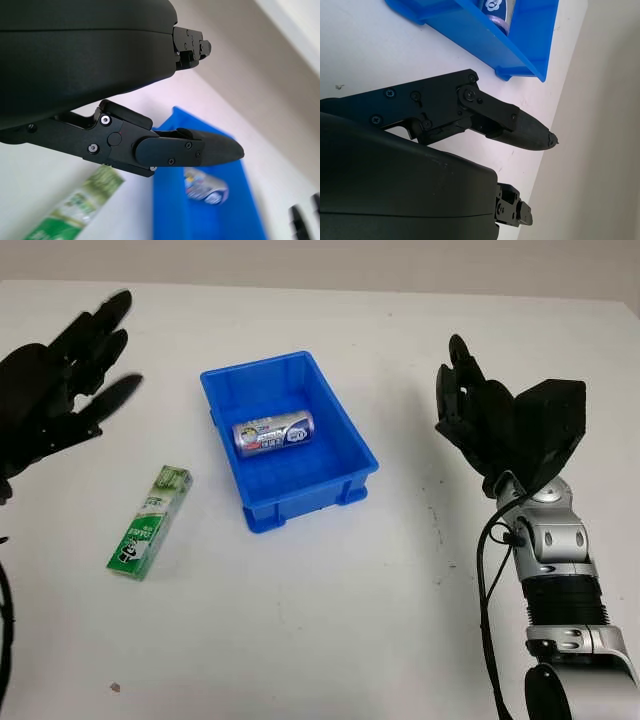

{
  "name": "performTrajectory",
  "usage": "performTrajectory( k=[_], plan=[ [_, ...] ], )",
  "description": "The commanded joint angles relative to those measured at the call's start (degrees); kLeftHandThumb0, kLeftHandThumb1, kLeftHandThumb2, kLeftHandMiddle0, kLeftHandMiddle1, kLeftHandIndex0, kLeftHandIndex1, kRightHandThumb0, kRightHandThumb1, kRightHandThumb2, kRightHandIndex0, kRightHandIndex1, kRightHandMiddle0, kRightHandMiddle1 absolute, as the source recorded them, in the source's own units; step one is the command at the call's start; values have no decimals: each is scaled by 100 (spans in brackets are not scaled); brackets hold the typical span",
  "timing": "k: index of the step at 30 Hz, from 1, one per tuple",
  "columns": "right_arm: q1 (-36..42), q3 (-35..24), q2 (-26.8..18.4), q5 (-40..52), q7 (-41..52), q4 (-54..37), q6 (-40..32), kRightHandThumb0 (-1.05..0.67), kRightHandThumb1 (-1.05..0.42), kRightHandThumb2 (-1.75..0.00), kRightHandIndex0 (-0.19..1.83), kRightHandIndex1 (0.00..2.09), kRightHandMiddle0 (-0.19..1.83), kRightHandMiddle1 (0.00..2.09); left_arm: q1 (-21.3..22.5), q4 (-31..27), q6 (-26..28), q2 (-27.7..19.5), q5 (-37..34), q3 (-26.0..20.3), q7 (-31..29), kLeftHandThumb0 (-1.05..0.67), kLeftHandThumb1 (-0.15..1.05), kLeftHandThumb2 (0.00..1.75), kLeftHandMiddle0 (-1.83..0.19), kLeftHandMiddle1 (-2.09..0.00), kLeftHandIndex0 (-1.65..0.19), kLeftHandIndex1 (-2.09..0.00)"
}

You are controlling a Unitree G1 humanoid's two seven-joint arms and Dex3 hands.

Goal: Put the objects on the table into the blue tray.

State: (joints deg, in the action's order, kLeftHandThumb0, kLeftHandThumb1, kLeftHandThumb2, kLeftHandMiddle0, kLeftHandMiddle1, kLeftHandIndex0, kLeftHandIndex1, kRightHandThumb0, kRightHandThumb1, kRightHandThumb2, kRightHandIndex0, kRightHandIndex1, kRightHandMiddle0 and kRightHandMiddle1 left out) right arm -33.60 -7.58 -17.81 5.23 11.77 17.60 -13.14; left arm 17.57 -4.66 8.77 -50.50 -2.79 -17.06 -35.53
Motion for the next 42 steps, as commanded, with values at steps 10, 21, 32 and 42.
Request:
performTrajectory(
  k=[10, 21, 32, 42],
  plan=[
    [-76, -9, 38, 26, -15, 37, 44, -66, -105, -78, -19, 0, -19, 0, -23, 1461, -4792, -1809, 3406, 820, 1455, -38, 90, 4, 6, -5, 3, -6],
    [-46, 10, 73, 5, -22, 32, 82, -66, -105, -79, -19, 0, -19, 0, 1266, 2627, -6844, -2877, 7072, 2020, 5573, -11, 104, 35, 11, -5, 10, -4],
    [-28, 37, 83, -17, 39, 142, 219, -68, -105, -78, -19, 0, -19, 0, 3083, 3765, -7531, -3072, 8820, 3748, 8087, -14, 105, 41, 2, -7, 4, -6],
    [17, -20, 106, 34, 42, 131, 235, -69, -105, -77, -19, 0, -19, 0, 3728, 3934, -7817, -2929, 9619, 4956, 9436, -21, 105, 38, -9, -7, -8, -9]
  ],
)
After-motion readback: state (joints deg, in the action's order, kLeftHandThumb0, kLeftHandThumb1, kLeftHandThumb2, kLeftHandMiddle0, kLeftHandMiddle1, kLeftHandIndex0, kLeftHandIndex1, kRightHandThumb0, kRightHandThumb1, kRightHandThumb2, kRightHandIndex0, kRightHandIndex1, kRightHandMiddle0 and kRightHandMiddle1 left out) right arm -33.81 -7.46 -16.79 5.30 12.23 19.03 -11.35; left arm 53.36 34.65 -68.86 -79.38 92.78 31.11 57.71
